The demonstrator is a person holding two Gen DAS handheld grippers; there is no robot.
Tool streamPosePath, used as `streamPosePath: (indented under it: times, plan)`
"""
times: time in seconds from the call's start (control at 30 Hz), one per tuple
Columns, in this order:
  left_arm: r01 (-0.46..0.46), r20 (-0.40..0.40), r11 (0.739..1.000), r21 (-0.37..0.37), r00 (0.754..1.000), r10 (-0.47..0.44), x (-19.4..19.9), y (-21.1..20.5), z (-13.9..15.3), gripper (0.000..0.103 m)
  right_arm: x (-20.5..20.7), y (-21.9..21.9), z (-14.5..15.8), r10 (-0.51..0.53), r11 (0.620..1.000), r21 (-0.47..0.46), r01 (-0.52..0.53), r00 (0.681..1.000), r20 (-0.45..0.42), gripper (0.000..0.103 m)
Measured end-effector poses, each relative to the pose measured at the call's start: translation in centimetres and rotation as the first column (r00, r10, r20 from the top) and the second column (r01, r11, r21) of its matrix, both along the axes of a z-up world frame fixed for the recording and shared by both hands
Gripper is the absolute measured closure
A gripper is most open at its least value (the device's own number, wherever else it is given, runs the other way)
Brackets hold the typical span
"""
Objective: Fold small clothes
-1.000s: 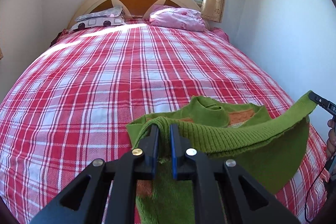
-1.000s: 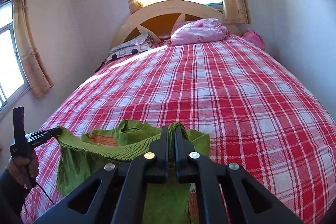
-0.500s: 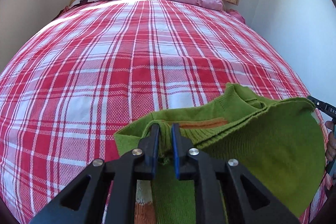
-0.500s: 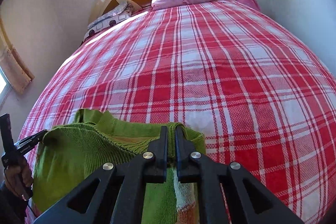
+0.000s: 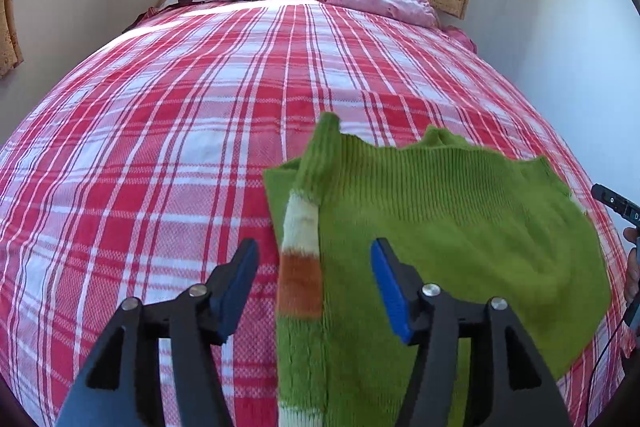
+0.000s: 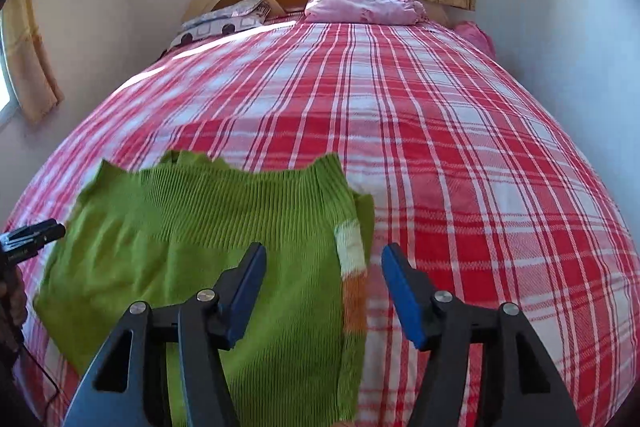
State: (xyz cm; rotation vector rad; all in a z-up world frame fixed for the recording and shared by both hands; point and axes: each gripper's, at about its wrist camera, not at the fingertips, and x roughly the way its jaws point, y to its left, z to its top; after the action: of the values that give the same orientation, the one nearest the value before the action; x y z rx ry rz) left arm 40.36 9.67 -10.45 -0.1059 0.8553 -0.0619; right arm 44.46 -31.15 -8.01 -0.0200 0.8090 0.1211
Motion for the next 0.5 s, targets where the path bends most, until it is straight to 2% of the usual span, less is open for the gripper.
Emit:
streamPosePath:
  times: [0.13, 0.23, 0.33, 0.43, 0.5]
  plan:
    - [0.020, -0.028, 0.999, -0.034, 0.999, -0.021, -2.8, 0.1, -1.3, 0.042, -3.8, -1.3, -1.1, -0.024, 1.000, 0.007, 0.025, 0.999, -0.040, 0.049]
    - [0.034, -0.021, 0.996, -0.083, 0.999, -0.036, -5.0, 0.5, -1.6, 0.048, -6.1, -2.4, -1.9, -0.025, 0.999, 0.031, 0.027, 0.998, -0.064, 0.049]
    - [0.060, -0.005, 0.992, -0.108, 0.998, -0.061, -6.2, 0.3, -1.6, 0.050, -7.0, -2.8, -2.8, -0.028, 0.999, 0.036, 0.031, 0.996, -0.087, 0.050]
    - [0.062, -0.005, 0.990, -0.124, 0.998, -0.063, -6.7, 0.1, -1.7, 0.050, -7.7, -3.1, -3.1, -0.026, 0.995, 0.094, 0.036, 0.995, -0.098, 0.056]
    - [0.059, -0.004, 0.988, -0.146, 0.998, -0.060, -7.0, 0.1, -1.6, 0.057, -8.1, -3.0, -3.1, -0.019, 0.991, 0.131, 0.032, 0.995, -0.098, 0.057]
